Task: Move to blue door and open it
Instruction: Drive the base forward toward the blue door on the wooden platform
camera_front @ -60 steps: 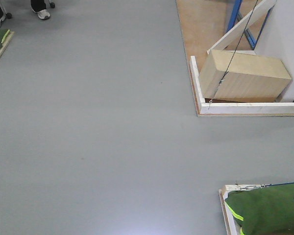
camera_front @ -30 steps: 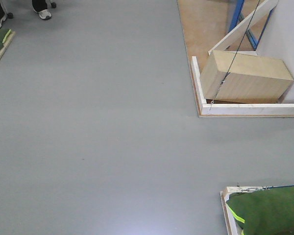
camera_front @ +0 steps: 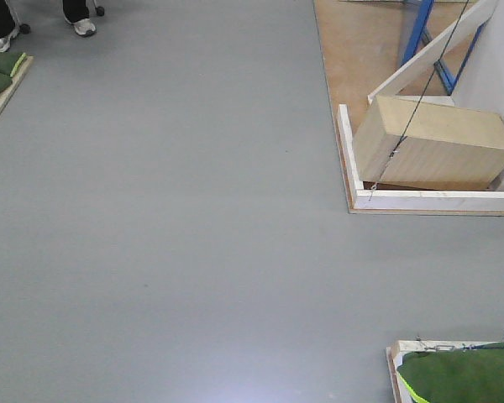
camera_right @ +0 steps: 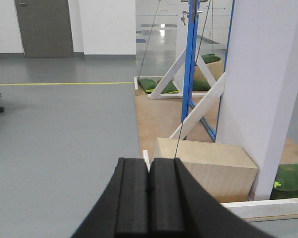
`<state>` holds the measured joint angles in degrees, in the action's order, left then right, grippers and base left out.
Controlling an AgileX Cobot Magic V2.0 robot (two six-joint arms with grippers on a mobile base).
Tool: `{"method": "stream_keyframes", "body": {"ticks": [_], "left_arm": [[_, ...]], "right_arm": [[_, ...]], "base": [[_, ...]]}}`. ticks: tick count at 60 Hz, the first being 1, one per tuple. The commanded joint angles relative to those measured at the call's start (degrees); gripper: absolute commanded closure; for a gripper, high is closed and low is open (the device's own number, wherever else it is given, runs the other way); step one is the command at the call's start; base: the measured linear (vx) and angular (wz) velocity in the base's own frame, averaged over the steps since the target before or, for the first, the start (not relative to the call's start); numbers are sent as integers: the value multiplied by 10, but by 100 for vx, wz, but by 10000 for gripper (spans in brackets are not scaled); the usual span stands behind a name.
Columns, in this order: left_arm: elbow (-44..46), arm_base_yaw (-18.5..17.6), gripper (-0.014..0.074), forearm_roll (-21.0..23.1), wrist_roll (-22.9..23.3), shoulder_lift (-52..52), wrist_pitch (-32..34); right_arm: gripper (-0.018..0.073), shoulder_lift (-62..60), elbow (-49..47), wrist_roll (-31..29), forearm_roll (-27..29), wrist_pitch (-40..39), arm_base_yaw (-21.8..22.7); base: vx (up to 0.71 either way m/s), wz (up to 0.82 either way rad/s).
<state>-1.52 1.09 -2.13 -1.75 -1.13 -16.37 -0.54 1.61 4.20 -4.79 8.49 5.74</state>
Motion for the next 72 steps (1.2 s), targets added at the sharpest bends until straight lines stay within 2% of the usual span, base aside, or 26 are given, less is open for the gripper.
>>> {"method": "stream_keyframes", "body": {"ticks": [1,29,72], "left_arm": [[-3,-2,526,4,1,-4,48],[-3,-2,526,4,1,-4,48],[-3,-2,526,4,1,-4,48]], "right_arm": [[557,-10,12,-3,-7,-47,0],[557,-10,12,-3,-7,-47,0],[557,-10,12,-3,-7,-47,0]], "base": [[10,-10],[14,-15],[27,4]]}}
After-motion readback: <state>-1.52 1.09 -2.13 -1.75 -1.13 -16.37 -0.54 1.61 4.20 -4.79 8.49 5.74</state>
